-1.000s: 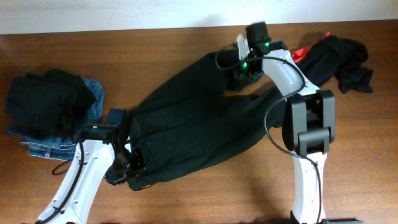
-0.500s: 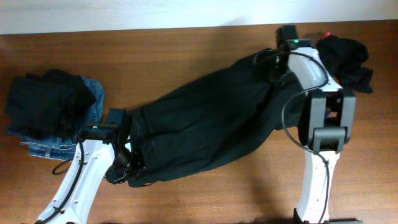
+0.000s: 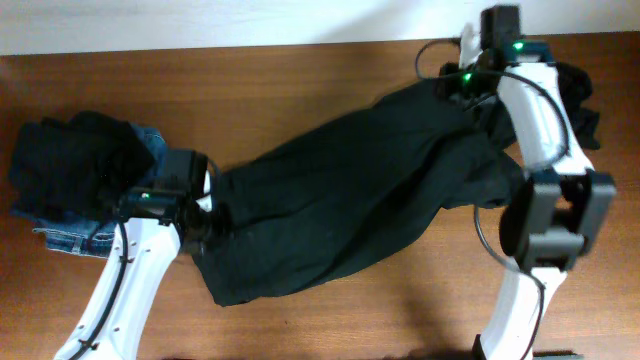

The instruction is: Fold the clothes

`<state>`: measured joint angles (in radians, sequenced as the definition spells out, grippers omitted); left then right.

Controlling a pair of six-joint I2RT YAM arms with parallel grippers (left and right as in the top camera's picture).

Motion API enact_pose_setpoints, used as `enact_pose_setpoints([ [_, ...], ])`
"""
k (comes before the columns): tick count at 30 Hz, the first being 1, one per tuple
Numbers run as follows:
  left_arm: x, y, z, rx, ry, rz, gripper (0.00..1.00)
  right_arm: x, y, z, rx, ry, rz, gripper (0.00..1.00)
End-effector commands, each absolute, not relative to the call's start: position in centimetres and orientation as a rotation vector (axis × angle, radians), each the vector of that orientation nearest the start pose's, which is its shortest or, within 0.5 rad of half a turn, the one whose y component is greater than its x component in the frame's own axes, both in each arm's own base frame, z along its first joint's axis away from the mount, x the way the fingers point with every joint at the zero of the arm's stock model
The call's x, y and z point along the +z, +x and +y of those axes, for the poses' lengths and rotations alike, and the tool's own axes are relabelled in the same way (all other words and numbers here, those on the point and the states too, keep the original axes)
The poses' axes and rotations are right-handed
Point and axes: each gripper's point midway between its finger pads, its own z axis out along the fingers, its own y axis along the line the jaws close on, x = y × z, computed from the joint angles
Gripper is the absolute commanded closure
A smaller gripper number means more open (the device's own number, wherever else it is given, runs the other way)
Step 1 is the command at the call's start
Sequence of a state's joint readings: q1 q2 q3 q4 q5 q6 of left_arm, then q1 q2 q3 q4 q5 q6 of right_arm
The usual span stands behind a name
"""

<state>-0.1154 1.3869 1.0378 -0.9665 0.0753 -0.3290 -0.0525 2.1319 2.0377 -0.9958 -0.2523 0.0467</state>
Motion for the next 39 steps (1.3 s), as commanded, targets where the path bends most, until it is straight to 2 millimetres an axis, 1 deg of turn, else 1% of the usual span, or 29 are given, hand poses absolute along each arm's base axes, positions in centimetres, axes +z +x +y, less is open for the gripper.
enact_pose_setpoints([
  [1, 12.5, 31.1, -4.5, -0.178, -0.139, 2.767, 0.75, 21.0, 50.8, 3.6, 0.408, -0.022, 2.570, 0.50],
  [3, 12.0, 32.5, -4.7, -0.178, -0.115, 2.744, 0.75, 21.0, 49.6, 4.1, 0.418, -0.025, 2.611, 0.50],
  [5, 10.5, 33.3, -4.8, -0.175, -0.113, 2.765, 0.76, 20.7, 48.7, 4.5, 0.427, -0.027, 2.648, 0.50],
  [7, 8.2, 34.1, -4.9, -0.175, -0.115, 2.805, 0.82, 20.2, 47.9, 4.9, 0.434, -0.030, 2.684, 0.50],
  [10, 4.6, 35.0, -5.7, -0.217, -0.113, 2.864, 0.95, 20.0, 47.4, 5.3, 0.438, -0.045, 2.707, 0.49],
  [12, 2.3, 35.4, -6.0, -0.236, -0.114, 2.900, 0.99, 19.9, 47.2, 5.3, 0.438, -0.046, 2.715, 0.50],
  [15, -0.6, 35.9, -6.0, -0.229, -0.118, 2.932, 0.99, 19.8, 47.0, 5.3, 0.439, -0.044, 2.726, 0.50],
  [18, -2.9, 37.3, -6.2, -0.230, -0.088, 2.913, 1.00, 19.8, 46.9, 5.3, 0.440, -0.044, 2.729, 0.50],
  [21, -4.6, 39.6, -6.4, -0.234, -0.083, 2.868, 1.00, 19.8, 46.9, 5.3, 0.440, -0.043, 2.729, 0.50],
  [23, -5.1, 41.9, -6.7, -0.240, -0.079, 2.826, 1.00, 19.8, 46.9, 5.3, 0.440, -0.043, 2.729, 0.50],
  [24, -5.0, 44.3, -6.9, -0.246, -0.073, 2.779, 1.00, 19.8, 46.9, 5.3, 0.440, -0.043, 2.729, 0.50],
  [25, -4.8, 45.3, -7.0, -0.248, -0.070, 2.759, 1.00, 19.8, 46.9, 5.3, 0.440, -0.043, 2.730, 0.50],
  [28, -3.4, 49.7, -7.5, -0.259, -0.060, 2.669, 0.99, 19.8, 46.9, 5.3, 0.442, -0.038, 2.731, 0.50],
  [31, -1.0, 54.0, -8.0, -0.260, -0.018, 2.575, 0.97, 19.8, 46.9, 5.3, 0.443, -0.032, 2.731, 0.50],
  [33, 0.8, 56.2, -8.1, -0.251, 0.019, 2.527, 0.95, 19.8, 46.9, 5.3, 0.442, -0.031, 2.732, 0.50],
  [35, 2.7, 57.5, -7.5, -0.206, 0.010, 2.505, 0.95, 19.7, 46.7, 5.1, 0.426, -0.027, 2.741, 0.49],
  [37, 4.9, 58.4, -6.2, -0.135, -0.023, 2.500, 0.94, 19.4, 46.5, 4.4, 0.370, -0.012, 2.762, 0.45],
  [38, 6.5, 58.7, -5.6, -0.118, -0.036, 2.507, 0.93, 19.0, 46.1, 3.7, 0.316, 0.006, 2.788, 0.44],
  [39, 7.4, 58.7, -5.2, -0.116, -0.044, 2.519, 0.92, 18.7, 45.8, 3.4, 0.293, 0.014, 2.809, 0.44],
])
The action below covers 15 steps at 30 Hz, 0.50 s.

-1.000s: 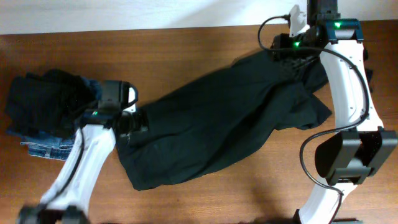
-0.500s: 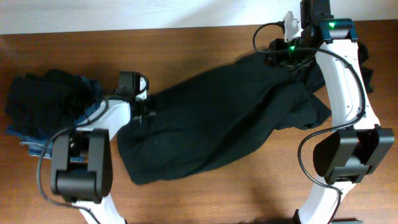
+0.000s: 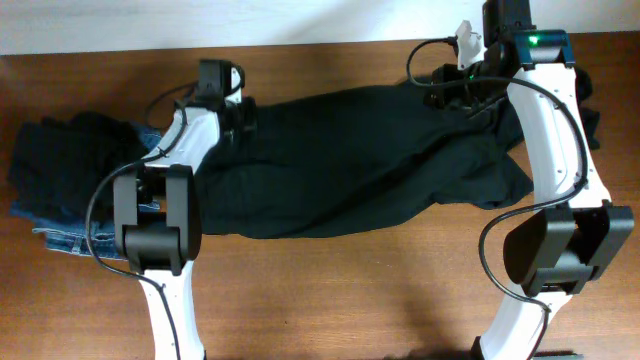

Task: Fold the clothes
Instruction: 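Straighten the folded trousers horizontally with both grippers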

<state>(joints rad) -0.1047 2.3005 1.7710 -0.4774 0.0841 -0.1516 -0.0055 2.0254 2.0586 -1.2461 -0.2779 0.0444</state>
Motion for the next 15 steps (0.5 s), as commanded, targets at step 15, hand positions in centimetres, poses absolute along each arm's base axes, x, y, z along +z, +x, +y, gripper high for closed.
enact_pose_setpoints([
  [15, 8.7, 45.9, -7.1, -0.168, -0.009, 3.078, 0.77, 14.9, 40.9, -7.0, 0.035, 0.605, 2.980, 0.05],
])
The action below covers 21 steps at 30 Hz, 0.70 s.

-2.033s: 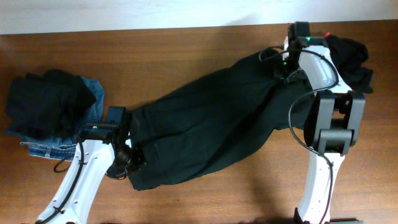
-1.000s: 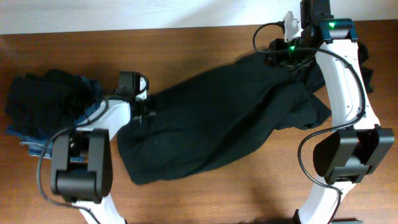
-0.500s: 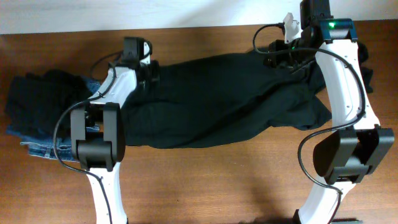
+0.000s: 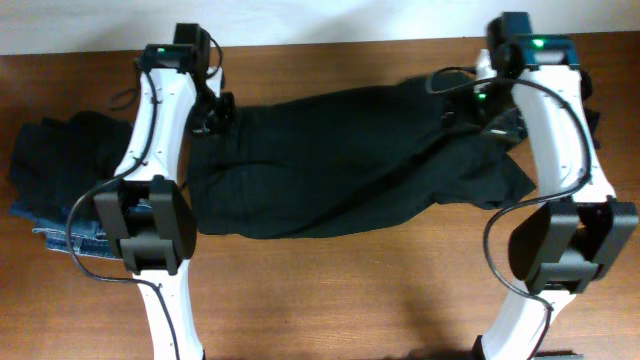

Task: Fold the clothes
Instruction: 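Straighten the folded trousers horizontally with both grippers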

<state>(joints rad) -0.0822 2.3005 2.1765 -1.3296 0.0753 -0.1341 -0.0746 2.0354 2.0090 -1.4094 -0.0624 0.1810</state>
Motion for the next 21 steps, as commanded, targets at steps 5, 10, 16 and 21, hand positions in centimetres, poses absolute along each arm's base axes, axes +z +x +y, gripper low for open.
enact_pose_setpoints([
  [5, 5.3, 43.6, -8.6, -0.155, 0.048, 3.165, 0.77, 13.5, 38.7, -10.2, 0.176, 0.653, 3.026, 0.04],
  [10, 0.9, 41.9, -9.3, -0.141, 0.080, 3.203, 0.77, 10.0, 38.0, -10.2, 0.408, 0.609, 3.021, 0.04],
  [16, -2.2, 40.2, -7.6, -0.026, 0.000, 3.240, 0.78, 5.1, 37.5, -8.5, 0.562, 0.574, 2.990, 0.05],
  [21, -3.1, 39.4, -6.0, 0.116, -0.061, 3.250, 0.78, 2.3, 37.4, -8.5, 0.552, 0.637, 2.957, 0.13],
])
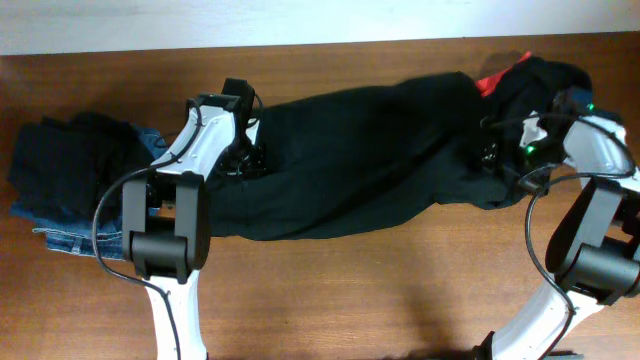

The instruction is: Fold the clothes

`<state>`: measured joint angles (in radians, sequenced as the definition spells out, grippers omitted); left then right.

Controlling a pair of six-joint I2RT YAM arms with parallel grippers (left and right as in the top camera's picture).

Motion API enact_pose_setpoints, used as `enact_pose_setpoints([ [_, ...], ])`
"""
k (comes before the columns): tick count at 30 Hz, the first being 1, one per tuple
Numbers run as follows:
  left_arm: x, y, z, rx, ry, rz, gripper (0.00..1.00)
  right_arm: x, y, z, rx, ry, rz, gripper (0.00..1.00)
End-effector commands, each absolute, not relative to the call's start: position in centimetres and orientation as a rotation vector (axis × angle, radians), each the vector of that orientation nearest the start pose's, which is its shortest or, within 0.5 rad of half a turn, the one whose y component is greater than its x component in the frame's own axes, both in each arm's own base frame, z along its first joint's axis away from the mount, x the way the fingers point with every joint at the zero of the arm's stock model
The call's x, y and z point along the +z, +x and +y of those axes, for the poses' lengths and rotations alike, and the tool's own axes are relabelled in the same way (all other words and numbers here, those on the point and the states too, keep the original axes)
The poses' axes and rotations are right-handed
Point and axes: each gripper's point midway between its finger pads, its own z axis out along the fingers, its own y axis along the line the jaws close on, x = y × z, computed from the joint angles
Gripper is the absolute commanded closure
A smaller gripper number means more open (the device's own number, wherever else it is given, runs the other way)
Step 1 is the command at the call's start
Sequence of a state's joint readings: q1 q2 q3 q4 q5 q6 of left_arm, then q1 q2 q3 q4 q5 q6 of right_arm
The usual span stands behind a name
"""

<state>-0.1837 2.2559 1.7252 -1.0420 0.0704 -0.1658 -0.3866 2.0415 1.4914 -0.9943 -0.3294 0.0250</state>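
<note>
A black garment [350, 160] lies spread across the middle of the table, its long side running left to right. My left gripper [250, 155] rests at its left part, over the cloth. My right gripper [490, 158] is at the garment's bunched right end. Both sets of fingers are dark against the dark cloth, so how the jaws stand does not show.
A pile of black and denim clothes [70, 175] sits at the left edge of the table. Another dark heap with a red piece [525, 75] lies at the back right. Bare brown table [350, 300] runs along the front.
The left gripper has come from the garment's back left corner to its left middle. The right gripper has come forward from the back right to the garment's right end. The cloth has barely shifted.
At first the garment lay slanted, with the left gripper at its front left end and the right gripper at its back right end. Then it lay straightened along the table, both grippers at its back corners. Now both grippers sit nearer the front on the cloth.
</note>
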Motion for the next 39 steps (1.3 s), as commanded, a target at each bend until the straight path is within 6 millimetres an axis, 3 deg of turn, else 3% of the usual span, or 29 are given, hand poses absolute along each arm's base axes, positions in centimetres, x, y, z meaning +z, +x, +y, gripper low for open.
enact_pose_setpoints([
  [1, -3.2, 39.2, -5.8, 0.127, -0.074, 3.254, 0.78, 2.0, 37.3, -8.5, 0.551, 0.643, 2.955, 0.25],
  [3, -3.5, 38.8, -5.6, 0.133, -0.120, 3.263, 0.78, 1.7, 37.2, -8.8, 0.526, 0.646, 2.958, 0.61],
  [4, -3.6, 38.6, -5.4, 0.137, -0.152, 3.267, 0.78, 1.6, 37.0, -9.2, 0.497, 0.653, 2.967, 0.75],
  [5, -3.8, 38.5, -5.1, 0.139, -0.179, 3.270, 0.78, 1.6, 36.8, -9.7, 0.463, 0.667, 2.975, 0.85],
  [7, -4.0, 38.3, -4.5, 0.140, -0.215, 3.272, 0.78, 1.7, 36.1, -11.2, 0.382, 0.738, 2.991, 0.96],
  [14, -4.2, 38.2, -1.4, 0.158, -0.333, 3.271, 0.78, 4.0, 34.6, -14.5, 0.404, 0.890, 2.975, 0.94],
  [16, -4.2, 38.3, -0.7, 0.156, -0.363, 3.268, 0.78, 4.6, 34.5, -14.8, 0.433, 0.873, 2.975, 0.80],
  [18, -4.2, 38.3, -0.1, 0.157, -0.386, 3.266, 0.79, 5.7, 35.3, -13.6, 0.583, 0.709, 2.945, 0.67],
  [23, -4.2, 38.8, 0.8, 0.200, -0.392, 3.240, 0.79, 7.8, 35.8, -12.5, 0.705, 0.682, 2.911, 0.38],
  [28, -4.2, 38.9, 0.4, 0.198, -0.375, 3.234, 0.79, 8.2, 34.1, -9.8, 0.778, 0.616, 3.017, 0.36],
  [33, -4.2, 39.3, 0.5, 0.194, -0.374, 3.219, 0.78, 7.7, 34.0, -7.4, 0.782, 0.533, 3.076, 0.20],
  [36, -4.1, 39.6, 0.6, 0.190, -0.350, 3.215, 0.78, 6.0, 33.5, -7.2, 0.652, 0.522, 3.148, 0.27],
  [38, -3.9, 39.8, 0.6, 0.187, -0.329, 3.212, 0.78, 4.6, 33.1, -7.8, 0.523, 0.570, 3.184, 0.50],
  [39, -3.9, 39.9, 0.6, 0.186, -0.312, 3.213, 0.78, 3.8, 32.9, -8.4, 0.454, 0.607, 3.194, 0.67],
])
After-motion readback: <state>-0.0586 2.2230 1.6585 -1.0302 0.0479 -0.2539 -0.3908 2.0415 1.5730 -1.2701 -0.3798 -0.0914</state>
